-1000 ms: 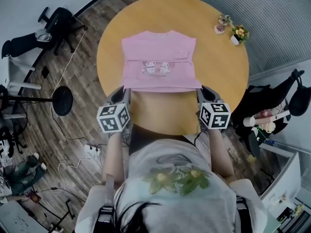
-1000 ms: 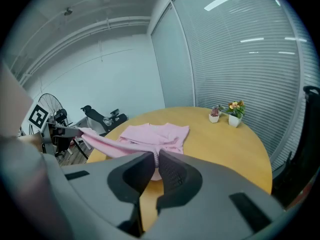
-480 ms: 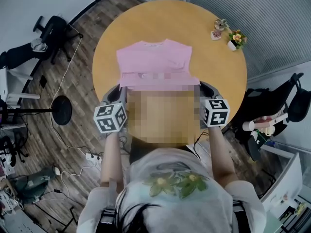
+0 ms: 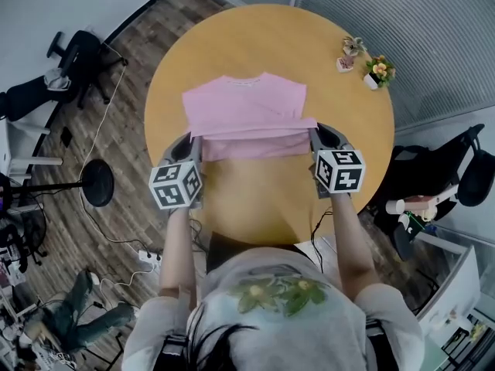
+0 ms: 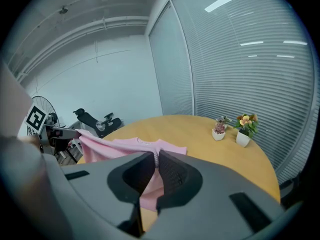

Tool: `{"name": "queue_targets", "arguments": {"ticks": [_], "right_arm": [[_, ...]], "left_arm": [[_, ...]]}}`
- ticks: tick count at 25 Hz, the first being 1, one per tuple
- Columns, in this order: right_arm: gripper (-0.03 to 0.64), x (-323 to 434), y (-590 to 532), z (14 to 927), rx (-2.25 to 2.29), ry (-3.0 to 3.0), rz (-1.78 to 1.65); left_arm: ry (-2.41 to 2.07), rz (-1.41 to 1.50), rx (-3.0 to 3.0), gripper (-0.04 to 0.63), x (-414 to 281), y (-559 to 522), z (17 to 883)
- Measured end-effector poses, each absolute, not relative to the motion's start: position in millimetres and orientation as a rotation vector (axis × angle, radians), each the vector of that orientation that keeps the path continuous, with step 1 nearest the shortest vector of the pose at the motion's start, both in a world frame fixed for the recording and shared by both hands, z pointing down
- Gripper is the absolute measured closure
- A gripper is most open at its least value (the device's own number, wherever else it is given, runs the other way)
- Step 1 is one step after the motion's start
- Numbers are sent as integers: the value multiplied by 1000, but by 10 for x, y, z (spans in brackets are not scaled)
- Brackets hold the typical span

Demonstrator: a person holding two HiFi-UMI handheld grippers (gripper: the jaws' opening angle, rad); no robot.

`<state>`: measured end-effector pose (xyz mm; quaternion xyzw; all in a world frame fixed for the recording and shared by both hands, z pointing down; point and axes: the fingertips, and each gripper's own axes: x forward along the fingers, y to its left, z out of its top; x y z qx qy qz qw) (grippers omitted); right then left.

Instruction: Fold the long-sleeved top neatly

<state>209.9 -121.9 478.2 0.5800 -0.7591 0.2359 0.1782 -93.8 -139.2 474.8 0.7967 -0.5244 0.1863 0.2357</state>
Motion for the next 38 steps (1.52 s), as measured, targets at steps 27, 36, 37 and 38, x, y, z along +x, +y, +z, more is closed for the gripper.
{"name": "queue_targets", "arguments": {"ticks": [27, 36, 37, 38], "right_arm": [[581, 2154, -2720, 5521, 1596, -2031, 752], [580, 2143, -3021, 6091, 1489, -1933, 729], [580, 2142, -3038, 6146, 1479, -1924, 730], [580, 2140, -3053, 6200, 1468, -1915, 730]], "left_arm": [[-1414, 594, 2050, 554, -902, -2894, 5400], [-1365, 733, 1988, 554, -873, -3146, 5990], [-1363, 749, 1983, 554, -871, -3161, 6046], [-1363, 775, 1978, 554, -872, -3173, 6100]]}}
